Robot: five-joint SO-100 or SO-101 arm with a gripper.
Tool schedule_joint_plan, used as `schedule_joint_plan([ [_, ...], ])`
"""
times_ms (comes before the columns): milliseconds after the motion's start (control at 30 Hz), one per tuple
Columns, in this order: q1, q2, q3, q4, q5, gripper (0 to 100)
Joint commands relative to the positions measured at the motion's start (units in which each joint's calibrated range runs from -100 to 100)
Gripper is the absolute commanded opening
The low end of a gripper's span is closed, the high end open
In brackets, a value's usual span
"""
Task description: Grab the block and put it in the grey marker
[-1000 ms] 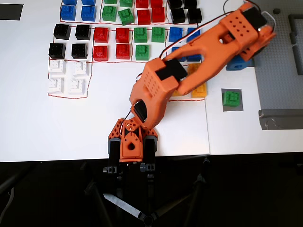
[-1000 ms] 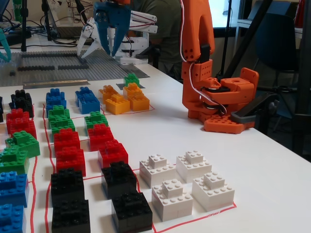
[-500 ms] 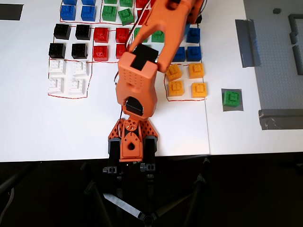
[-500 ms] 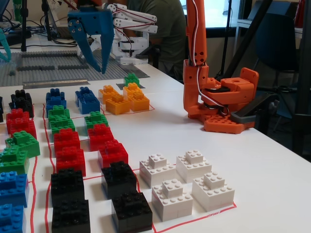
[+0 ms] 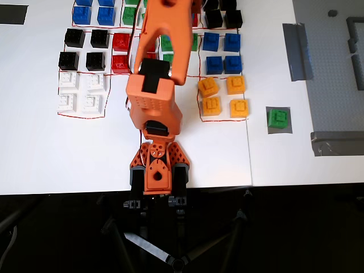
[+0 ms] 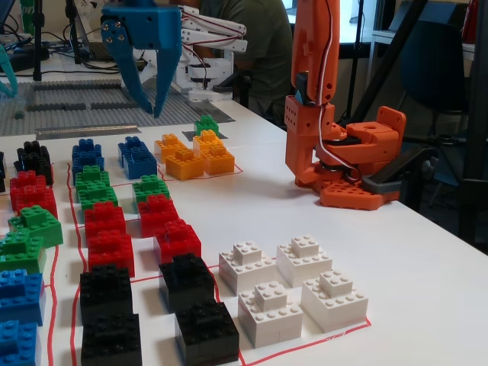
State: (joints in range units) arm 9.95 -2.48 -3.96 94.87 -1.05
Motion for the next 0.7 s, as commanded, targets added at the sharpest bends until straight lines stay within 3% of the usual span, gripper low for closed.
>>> schedule_joint_plan([
  [0,-3.21,-6.76,-1.99,-1.16,-2.05,0],
  [667,-15.44,-3.48,-6.71,0.15,-6.25,0],
])
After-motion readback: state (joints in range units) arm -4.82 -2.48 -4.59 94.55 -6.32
